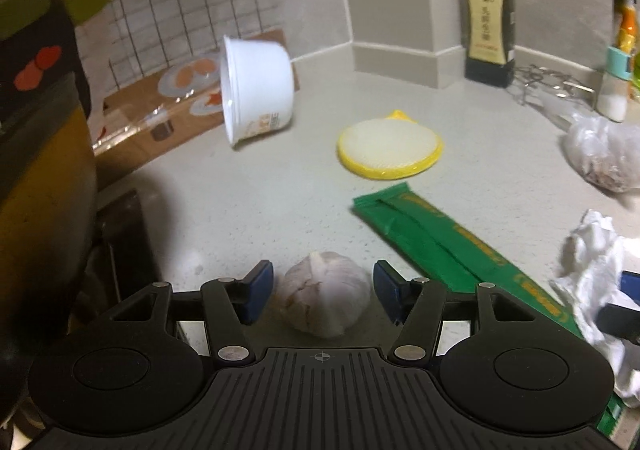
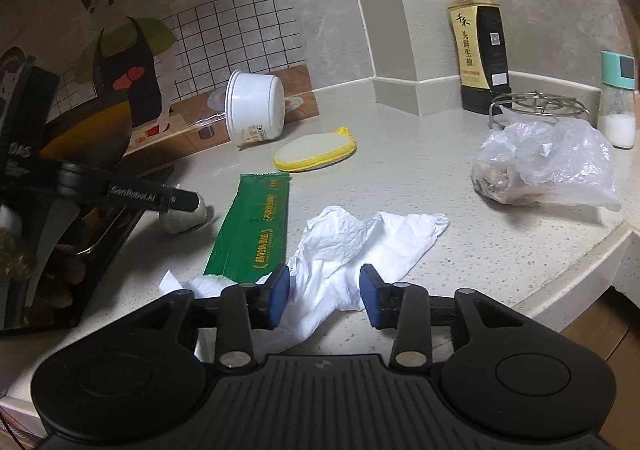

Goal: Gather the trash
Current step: 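Grasp the white tissue with the right tool while the left tool grasps the garlic, then carry the garlic and tissue down over the trash bin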

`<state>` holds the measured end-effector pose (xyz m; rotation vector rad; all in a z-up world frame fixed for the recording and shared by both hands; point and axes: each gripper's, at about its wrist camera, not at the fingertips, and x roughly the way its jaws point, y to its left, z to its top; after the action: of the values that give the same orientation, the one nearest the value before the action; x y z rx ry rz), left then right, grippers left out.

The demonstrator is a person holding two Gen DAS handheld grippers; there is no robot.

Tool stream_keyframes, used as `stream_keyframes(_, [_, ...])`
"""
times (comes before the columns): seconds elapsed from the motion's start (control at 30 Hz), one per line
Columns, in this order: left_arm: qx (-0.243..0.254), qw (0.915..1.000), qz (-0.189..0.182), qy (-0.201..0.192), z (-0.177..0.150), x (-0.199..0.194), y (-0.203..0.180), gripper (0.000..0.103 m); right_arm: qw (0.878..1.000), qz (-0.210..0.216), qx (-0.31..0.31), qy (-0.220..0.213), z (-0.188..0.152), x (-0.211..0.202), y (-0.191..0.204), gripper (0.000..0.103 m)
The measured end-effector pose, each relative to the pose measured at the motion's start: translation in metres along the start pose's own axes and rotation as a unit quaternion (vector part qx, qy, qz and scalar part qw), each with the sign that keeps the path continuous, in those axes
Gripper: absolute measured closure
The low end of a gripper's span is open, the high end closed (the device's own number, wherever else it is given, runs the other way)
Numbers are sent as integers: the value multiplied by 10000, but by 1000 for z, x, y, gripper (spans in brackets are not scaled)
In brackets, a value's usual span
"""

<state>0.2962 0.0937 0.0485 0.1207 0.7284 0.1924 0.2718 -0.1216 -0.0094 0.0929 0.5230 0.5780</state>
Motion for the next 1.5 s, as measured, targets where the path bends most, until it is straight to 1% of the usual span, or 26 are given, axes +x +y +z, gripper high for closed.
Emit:
stream_keyframes(0.03, [-16, 10000, -21, 71, 0, 5, 1, 40, 10000, 1, -4, 2, 0, 0, 0, 62])
stream_keyframes(0.1, [-58, 9998, -76, 165, 0, 13, 2, 40, 10000, 24, -15, 7, 0, 0, 1, 57])
stream_keyframes(0.13, [-60, 9997, -77, 204, 0, 17, 2, 39, 10000, 31, -24, 9, 0, -1, 1, 52])
stream_keyframes(0.17, [-66, 9996, -70, 251, 0, 22, 2, 39, 10000, 23, -32, 8, 0, -2, 2, 44])
stream_keyframes(0.2, [-83, 9995, -69, 296, 0, 25, 2, 39, 10000, 0, -37, 0, -1, -4, 3, 40])
stream_keyframes(0.23, [-132, 9995, -82, 265, 0, 27, 3, 39, 10000, -19, -62, -46, -1, -7, 4, 38])
stream_keyframes(0.3, [-152, 9994, -83, 288, 2, 29, 3, 40, 9996, -123, -168, -185, -2, -15, 6, 37])
stream_keyframes(0.37, [-161, 9994, -110, 271, 3, 27, 3, 40, 9988, -292, -256, -303, 0, -21, 7, 30])
stream_keyframes(0.43, [-157, 9993, -248, 245, 2, 22, 2, 41, 9979, -456, -266, -369, 2, -23, 5, 27])
stream_keyframes(0.53, [-219, 9971, -644, 332, -3, 12, 0, 41, 9975, -617, -186, -280, 5, -21, 1, 26])
stream_keyframes(0.63, [-369, 9932, -1036, 375, -13, -11, -5, 41, 9968, -754, -238, -125, 6, -17, 3, 26])
stream_keyframes(0.7, [-475, 9905, -1268, 237, -24, -32, -8, 42, 9957, -867, -330, -48, 7, -14, 7, 25])
stream_keyframes(0.83, [-601, 9866, -1512, -84, -47, -66, -11, 42, 9939, -1004, -455, 96, 7, -9, 11, 24])
stream_keyframes(0.9, [-896, 9806, -1732, -201, -56, -75, -5, 43, 9934, -1034, -465, 163, 9, -7, 13, 23])
stream_keyframes(0.97, [-1274, 9737, -1868, -281, -65, -79, 3, 43, 9932, -1033, -468, 243, 11, -5, 14, 20])
stream_keyframes(1.03, [-1572, 9701, -1819, -319, -73, -82, 10, 43, 9937, -977, -428, 344, 13, -5, 15, 17])
stream_keyframes(1.1, [-1650, 9718, -1620, -462, -80, -87, 14, 43, 9946, -838, -408, 466, 16, -8, 18, 17])
stream_keyframes(1.13, [-1627, 9732, -1523, -574, -84, -89, 15, 43, 9951, -783, -420, 443, 17, -10, 20, 17])
stream_keyframes(1.2, [-1642, 9734, -1473, -623, -88, -90, 17, 43, 9940, -917, -513, 306, 16, -13, 24, 17])
stream_keyframes(1.3, [-1767, 9700, -1601, -463, -93, -87, 23, 43, 9885, -1351, -594, 341, 19, -2, 27, 17])
stream_keyframes(1.37, [-1733, 9712, -1581, -430, -95, -88, 26, 43, 9885, -1404, -430, 371, 22, 6, 26, 17])
stream_keyframes(1.43, [-1697, 9722, -1553, -443, -97, -91, 29, 43, 9893, -1348, -308, 462, 22, 13, 27, 17])
stream_keyframes(1.5, [-1722, 9709, -1600, -459, -99, -93, 32, 43, 9886, -1388, -258, 520, 21, 22, 29, 17])
